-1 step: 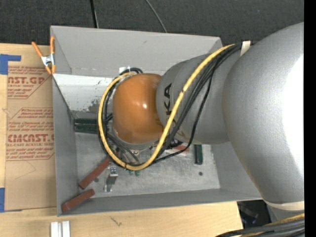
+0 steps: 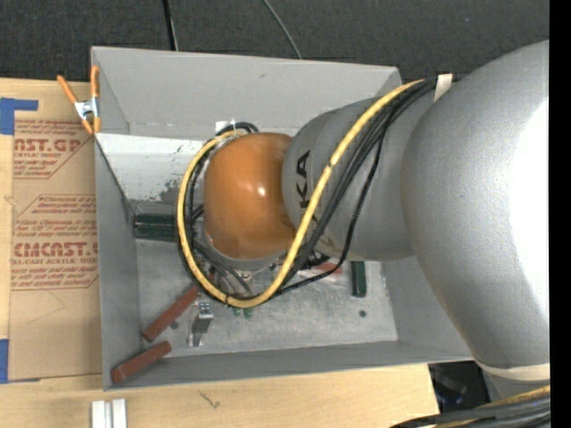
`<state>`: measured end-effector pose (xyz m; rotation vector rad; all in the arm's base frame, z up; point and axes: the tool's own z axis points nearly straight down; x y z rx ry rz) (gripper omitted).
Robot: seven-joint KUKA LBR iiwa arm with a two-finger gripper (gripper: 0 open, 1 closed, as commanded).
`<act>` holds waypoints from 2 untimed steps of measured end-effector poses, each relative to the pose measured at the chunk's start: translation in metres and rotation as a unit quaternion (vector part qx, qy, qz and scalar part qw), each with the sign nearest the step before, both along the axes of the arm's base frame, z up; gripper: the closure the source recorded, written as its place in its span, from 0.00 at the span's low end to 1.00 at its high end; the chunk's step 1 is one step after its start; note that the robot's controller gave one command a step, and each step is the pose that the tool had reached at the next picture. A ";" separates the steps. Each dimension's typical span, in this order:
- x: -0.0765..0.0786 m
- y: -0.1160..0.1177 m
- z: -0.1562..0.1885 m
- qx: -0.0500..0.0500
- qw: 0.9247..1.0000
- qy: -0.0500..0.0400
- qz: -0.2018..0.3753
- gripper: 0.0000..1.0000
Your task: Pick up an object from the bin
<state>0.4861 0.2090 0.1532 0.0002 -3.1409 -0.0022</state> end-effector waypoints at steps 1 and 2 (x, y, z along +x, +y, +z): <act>0.009 0.002 -0.022 0.001 0.998 -0.004 0.065 0.00; 0.032 -0.016 -0.078 0.002 0.973 -0.009 0.230 1.00</act>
Offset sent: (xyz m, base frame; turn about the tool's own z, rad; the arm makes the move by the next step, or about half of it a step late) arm 0.0273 -0.0191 -0.0832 -0.4628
